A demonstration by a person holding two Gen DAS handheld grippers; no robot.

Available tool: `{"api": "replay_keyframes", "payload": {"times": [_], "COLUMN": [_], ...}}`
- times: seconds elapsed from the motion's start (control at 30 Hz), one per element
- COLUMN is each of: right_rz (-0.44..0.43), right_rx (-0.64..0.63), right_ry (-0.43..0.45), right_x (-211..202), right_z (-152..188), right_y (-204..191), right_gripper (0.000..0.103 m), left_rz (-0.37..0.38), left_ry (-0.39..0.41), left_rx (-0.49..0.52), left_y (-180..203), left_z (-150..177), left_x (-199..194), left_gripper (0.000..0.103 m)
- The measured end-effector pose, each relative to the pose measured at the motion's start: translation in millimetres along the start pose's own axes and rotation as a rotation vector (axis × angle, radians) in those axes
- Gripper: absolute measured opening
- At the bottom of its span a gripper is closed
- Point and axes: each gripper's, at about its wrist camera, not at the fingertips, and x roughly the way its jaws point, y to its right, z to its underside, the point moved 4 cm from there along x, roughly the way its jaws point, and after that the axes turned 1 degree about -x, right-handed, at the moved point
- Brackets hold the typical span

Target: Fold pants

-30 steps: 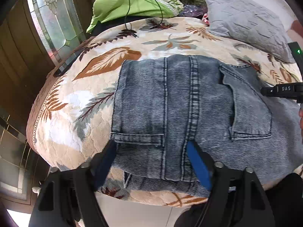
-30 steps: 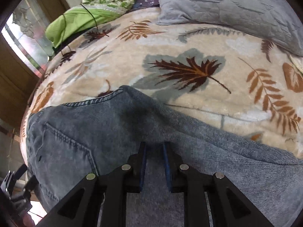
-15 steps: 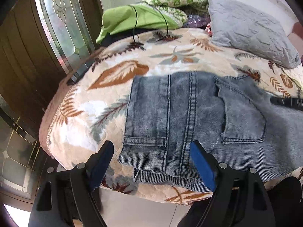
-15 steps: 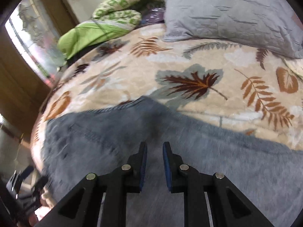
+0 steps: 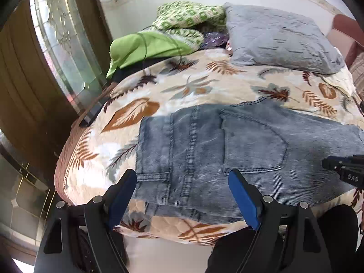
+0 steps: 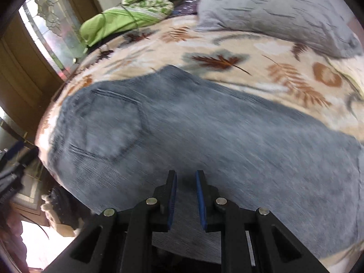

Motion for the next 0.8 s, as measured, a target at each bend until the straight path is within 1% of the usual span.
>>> {"api": "replay_keyframes", "payload": {"times": [0.1,0.13,0.17,0.2,0.27,0.3,0.37,0.4,0.53,0.67,0.8], "right_rz": [0.067,0.065,0.042,0.043,0.071,0.068,0.035,0.035,0.099,0.108,0.111], "right_rx": [0.024,0.031,0.045,0.051,0.054,0.07,0.113,0.129,0.159,0.222,0.242], "right_ry": [-0.017,-0.014,-0.001,0.001,0.012,0.024,0.061,0.077,0.085,0.082,0.089], "right_x": [3,3,0,-2,-8,-13,-26,-32,-42,-45,-51], "right_z": [14,16,19,21,25,25,26,26,30,39,46], "right_y": [27,32,39,43,52,58,68,73,99,123,132], "right_gripper": [0.02,0.02,0.02,0.02,0.02,0.02,0.02,0.02,0.02,0.02,0.02], "left_rz": [0.014,0.017,0.021,0.022,0.025,0.028,0.034,0.037,0.058,0.095,0.121], "left_ry": [0.023,0.029,0.039,0.048,0.066,0.076,0.091,0.1,0.132,0.152,0.16], "left_rx": [0.02,0.024,0.032,0.039,0.047,0.05,0.054,0.057,0.072,0.107,0.136], "left_y": [11,13,16,19,23,25,30,33,47,69,92], "left_z": [-6,-7,-10,-12,-16,-20,-25,-28,-40,-50,-58], "left_x": [-12,-15,-20,-24,-32,-37,-45,-49,-64,-78,-86], "left_gripper": [0.083,0.083,0.083,0.083,0.083,0.083,0.083,0.083,0.083,0.083,0.083]}}
